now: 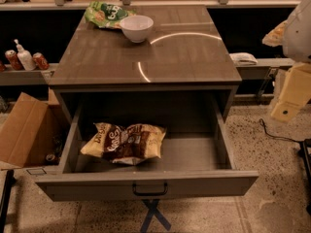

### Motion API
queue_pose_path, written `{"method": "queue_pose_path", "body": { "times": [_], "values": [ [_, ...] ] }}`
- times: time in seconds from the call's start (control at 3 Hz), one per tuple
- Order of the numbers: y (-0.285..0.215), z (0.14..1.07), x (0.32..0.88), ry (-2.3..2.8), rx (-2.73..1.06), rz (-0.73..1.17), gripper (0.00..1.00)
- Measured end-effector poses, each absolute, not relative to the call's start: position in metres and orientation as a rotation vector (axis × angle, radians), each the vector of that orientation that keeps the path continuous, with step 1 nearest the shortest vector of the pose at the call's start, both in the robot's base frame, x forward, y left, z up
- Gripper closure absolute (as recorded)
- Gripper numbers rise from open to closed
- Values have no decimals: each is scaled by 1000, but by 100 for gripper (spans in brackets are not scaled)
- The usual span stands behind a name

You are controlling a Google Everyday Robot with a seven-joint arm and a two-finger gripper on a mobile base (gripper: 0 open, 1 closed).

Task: Pick brown chip bag from top drawer and place on counter

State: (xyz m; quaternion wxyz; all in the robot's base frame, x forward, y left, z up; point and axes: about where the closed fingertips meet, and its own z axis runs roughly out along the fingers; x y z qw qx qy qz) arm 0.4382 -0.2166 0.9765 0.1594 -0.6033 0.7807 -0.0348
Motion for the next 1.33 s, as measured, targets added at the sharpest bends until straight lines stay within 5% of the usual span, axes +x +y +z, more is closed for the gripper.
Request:
{"method": "queue_pose_path", "body": {
  "times": [0.67, 1.33],
  "values": [
    [-206, 961, 443, 2218, -1750, -90, 0],
    [-139, 802, 470, 2151, -1808, 276, 0]
  ]
}}
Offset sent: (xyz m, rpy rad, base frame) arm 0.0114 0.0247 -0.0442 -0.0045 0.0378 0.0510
